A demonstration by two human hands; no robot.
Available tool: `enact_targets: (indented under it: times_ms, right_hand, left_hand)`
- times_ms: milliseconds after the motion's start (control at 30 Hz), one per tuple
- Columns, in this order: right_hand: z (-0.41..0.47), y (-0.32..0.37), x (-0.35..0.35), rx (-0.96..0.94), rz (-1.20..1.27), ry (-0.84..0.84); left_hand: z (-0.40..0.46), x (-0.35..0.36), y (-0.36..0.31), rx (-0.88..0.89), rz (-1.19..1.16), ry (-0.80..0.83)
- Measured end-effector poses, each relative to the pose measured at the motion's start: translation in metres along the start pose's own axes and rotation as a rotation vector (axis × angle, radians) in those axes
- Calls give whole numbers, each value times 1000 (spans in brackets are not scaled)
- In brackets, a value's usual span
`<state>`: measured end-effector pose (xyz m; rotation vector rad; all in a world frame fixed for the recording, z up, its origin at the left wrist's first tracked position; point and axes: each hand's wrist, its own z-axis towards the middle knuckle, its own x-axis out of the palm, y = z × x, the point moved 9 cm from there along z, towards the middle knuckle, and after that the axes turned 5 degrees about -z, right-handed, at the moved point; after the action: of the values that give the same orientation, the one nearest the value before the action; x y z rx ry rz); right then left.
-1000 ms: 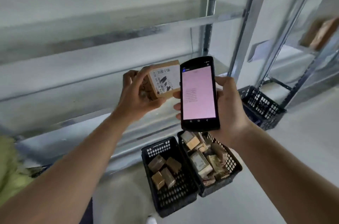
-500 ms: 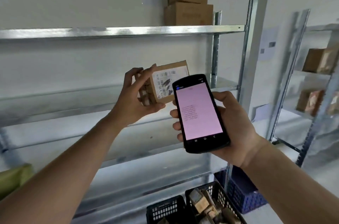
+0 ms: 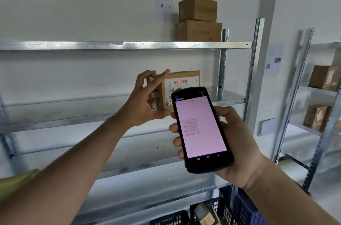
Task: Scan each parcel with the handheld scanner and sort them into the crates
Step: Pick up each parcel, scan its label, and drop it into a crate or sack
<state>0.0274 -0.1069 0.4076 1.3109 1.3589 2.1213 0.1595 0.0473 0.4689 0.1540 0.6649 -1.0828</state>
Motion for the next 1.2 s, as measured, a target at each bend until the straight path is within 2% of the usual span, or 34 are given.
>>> enact_targets:
  times_ms: [300,400,500,600,700,867,1033,1200]
  right_hand:
    - [0,-14,11,-5,-42,44]
    - [11,-21,11,-56,-87,24]
    - [35,-38,14,-101,-171,-48]
    - [69,-68,25,-78,-129,-79]
    - [103,-113,52,-9,-63,-27]
    - [152,-203,102,138,-54,68]
    - [209,-284,157,216,-128,83]
    - [283,-364,213,280,-133,62]
  left_hand:
    - [-19,-11,3,-59,-6,-25]
    - [-37,-19,8,-165,-26,-101]
    - [-72,-35,18,-346,-73,-202]
    - [-133,-61,41,-604,-135,-263]
    - [-214,-95,63,-859,-66,-286]
    - [-353,-162,100,-1066,-107,-373]
    - [-488,-240,166,-1348,14,-501]
    - [-593,-291,234,-1533,-56,-633]
